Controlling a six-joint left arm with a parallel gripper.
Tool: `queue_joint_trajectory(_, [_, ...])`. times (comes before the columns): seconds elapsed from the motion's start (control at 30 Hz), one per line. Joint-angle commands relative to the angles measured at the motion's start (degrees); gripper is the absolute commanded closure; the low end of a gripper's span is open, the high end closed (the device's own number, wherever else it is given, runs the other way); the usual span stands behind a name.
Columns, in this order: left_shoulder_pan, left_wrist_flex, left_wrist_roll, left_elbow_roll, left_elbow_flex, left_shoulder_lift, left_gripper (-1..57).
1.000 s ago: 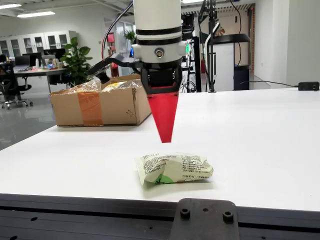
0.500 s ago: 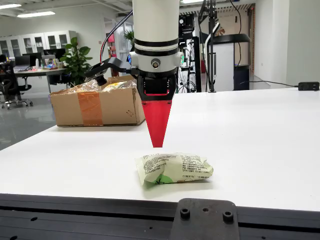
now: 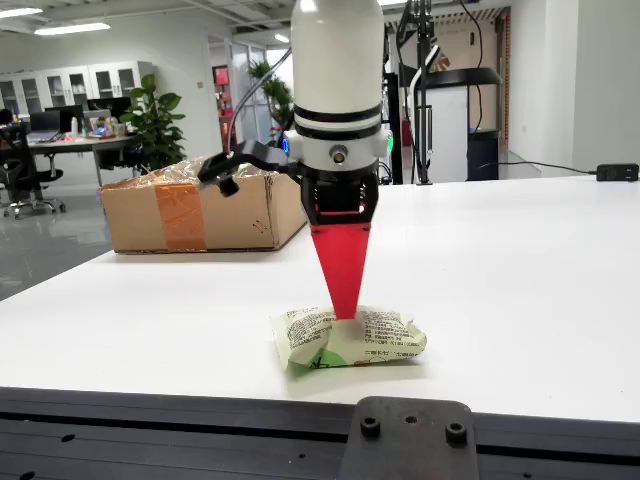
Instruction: Grasp a snack and put it in the bin.
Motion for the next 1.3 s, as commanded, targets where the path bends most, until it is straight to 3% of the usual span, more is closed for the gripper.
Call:
queue_joint_trajectory(0.03, [-0.16, 0.03, 0.07, -0.07, -1.96, 1.49, 1.1])
queue_joint_trajectory(0.87, [0.83, -0.02, 0.07, 0.74, -3.18, 4.92, 1.7])
queue_joint_trajectory(1.3, [0.65, -0.16, 0.07, 0.53, -3.96, 6.15, 7.3])
